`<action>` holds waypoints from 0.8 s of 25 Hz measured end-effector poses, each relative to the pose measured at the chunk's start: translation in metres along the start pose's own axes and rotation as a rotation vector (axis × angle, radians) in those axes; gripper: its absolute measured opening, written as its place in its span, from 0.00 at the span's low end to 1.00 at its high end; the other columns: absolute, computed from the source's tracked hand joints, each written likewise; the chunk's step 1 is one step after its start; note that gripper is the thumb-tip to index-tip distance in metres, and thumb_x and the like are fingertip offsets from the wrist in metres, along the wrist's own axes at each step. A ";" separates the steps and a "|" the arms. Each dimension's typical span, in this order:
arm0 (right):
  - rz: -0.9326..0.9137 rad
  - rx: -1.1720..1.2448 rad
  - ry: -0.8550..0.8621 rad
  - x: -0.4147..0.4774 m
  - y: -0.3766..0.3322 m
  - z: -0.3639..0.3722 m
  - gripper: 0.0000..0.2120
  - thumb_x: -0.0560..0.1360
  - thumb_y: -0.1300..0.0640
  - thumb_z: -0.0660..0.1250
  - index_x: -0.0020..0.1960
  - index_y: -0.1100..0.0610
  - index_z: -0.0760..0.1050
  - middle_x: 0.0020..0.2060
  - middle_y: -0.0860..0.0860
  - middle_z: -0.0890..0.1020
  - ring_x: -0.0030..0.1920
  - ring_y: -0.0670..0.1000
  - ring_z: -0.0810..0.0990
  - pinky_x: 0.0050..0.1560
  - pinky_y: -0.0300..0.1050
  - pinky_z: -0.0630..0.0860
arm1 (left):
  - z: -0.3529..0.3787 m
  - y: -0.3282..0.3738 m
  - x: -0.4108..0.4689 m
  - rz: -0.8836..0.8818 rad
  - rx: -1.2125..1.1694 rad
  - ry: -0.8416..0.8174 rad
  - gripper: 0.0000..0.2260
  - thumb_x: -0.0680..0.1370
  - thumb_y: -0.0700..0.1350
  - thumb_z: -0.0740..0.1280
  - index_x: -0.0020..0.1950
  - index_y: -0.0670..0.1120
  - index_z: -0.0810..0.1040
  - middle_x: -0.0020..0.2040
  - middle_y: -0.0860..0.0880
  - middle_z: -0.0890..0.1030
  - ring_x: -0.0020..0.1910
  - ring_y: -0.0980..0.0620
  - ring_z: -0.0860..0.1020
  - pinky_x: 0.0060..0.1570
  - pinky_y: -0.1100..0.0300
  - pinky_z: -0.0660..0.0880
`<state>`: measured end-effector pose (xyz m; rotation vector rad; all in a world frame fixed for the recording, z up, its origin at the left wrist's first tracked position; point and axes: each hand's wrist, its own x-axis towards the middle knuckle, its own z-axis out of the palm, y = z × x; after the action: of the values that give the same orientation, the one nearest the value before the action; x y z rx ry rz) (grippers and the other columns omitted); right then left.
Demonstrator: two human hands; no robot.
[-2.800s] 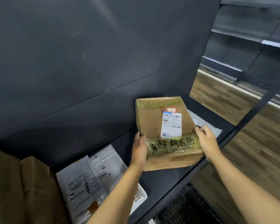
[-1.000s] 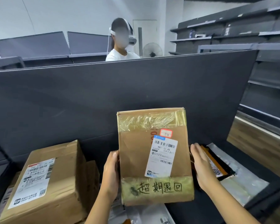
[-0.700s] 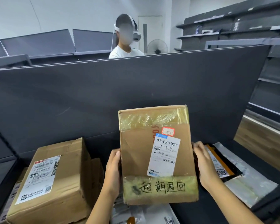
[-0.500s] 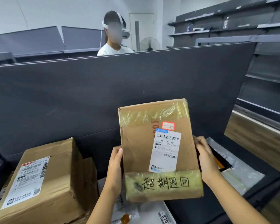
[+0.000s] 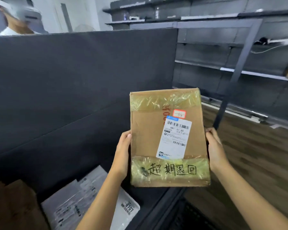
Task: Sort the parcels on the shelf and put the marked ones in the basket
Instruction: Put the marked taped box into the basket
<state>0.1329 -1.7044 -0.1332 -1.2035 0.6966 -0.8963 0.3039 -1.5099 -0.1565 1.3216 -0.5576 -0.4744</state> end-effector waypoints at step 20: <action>0.073 0.064 0.678 -0.155 0.054 -0.197 0.15 0.79 0.58 0.59 0.33 0.51 0.66 0.27 0.46 0.74 0.28 0.43 0.72 0.28 0.37 0.68 | 0.157 -0.109 -0.069 -0.397 0.062 -0.623 0.12 0.80 0.55 0.58 0.61 0.61 0.74 0.62 0.59 0.78 0.65 0.58 0.72 0.64 0.56 0.68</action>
<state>-0.0988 -1.6573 -0.2326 -0.7978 1.2310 -1.2684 0.1508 -1.6078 -0.2475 1.3410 -0.8259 -1.2279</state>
